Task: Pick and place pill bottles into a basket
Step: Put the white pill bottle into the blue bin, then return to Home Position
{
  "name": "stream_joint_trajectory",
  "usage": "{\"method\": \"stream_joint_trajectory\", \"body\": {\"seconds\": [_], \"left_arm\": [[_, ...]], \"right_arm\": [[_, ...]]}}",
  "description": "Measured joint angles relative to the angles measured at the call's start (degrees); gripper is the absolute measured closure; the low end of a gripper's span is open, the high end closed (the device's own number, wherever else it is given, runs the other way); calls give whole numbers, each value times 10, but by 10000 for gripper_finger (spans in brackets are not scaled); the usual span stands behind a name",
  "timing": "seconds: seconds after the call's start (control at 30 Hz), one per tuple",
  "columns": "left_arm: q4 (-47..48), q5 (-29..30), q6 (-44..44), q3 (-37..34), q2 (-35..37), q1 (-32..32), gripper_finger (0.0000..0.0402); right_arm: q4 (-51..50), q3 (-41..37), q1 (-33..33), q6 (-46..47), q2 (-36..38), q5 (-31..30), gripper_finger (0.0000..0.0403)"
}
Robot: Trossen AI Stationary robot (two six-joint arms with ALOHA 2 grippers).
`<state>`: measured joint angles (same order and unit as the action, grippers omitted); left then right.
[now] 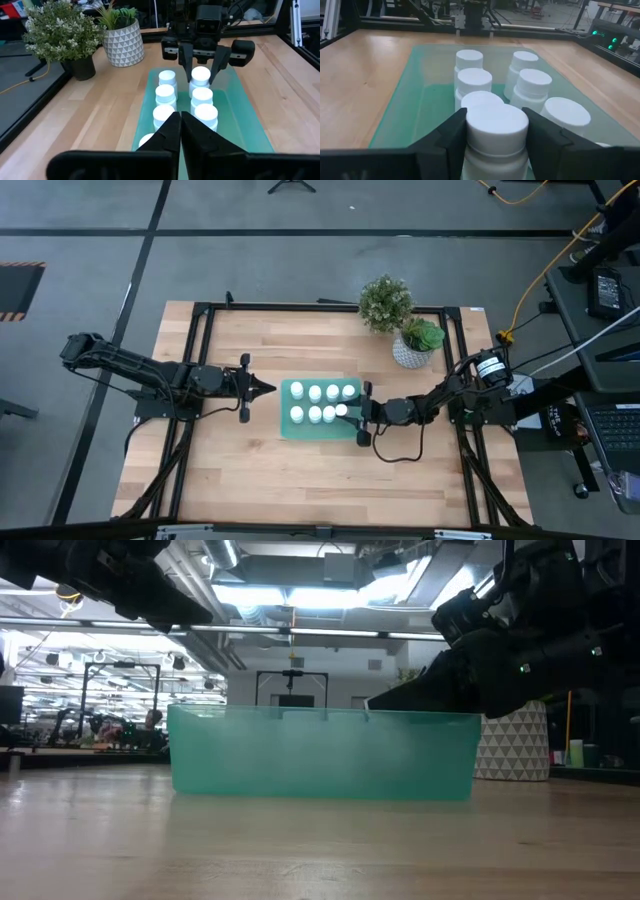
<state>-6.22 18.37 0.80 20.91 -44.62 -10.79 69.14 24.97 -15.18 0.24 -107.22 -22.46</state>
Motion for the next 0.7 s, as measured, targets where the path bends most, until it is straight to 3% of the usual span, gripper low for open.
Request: {"method": "stream_joint_trajectory", "body": {"seconds": [0.3,0.7], "left_arm": [[0,0,0,0,0,0,394],[0,0,1,0,0,0,397]], "right_arm": [[-20,1,0,28,0,-1,201],[-8,-1,0,17,2,0,193]]}}
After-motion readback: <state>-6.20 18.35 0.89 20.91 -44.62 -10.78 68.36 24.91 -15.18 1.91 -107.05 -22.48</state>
